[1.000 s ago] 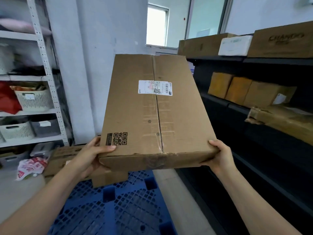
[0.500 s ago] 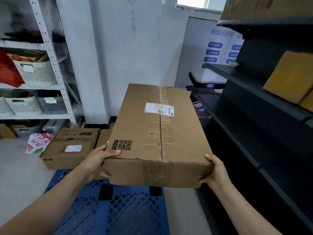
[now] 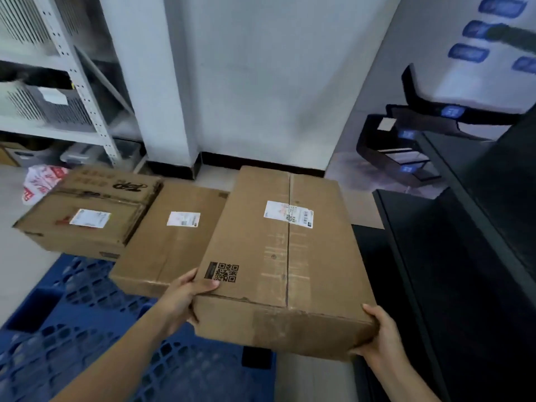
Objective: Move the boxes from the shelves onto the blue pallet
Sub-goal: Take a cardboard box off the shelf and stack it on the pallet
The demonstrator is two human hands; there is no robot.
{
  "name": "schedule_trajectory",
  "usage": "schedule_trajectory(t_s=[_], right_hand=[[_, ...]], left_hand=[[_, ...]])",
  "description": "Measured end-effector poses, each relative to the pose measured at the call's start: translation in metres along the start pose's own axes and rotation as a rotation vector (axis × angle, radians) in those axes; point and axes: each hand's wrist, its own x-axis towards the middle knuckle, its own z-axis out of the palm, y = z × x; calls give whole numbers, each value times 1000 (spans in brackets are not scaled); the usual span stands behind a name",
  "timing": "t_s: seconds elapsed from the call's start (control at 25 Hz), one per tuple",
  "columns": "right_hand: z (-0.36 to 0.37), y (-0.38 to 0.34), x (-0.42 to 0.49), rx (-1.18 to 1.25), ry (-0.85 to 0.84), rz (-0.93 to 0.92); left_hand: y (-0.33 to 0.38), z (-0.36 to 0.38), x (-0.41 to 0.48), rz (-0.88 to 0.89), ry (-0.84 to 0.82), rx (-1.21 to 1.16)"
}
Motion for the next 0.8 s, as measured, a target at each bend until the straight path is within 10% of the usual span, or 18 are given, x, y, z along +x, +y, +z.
schedule_trajectory(t_s=[0.32, 0.8], right_hand=[[33, 79, 221, -110, -57, 134], [60, 156, 291, -161, -49, 174]], left_hand=[[-81, -15, 210, -68, 89, 9], [-143, -47, 271, -106, 211, 295]])
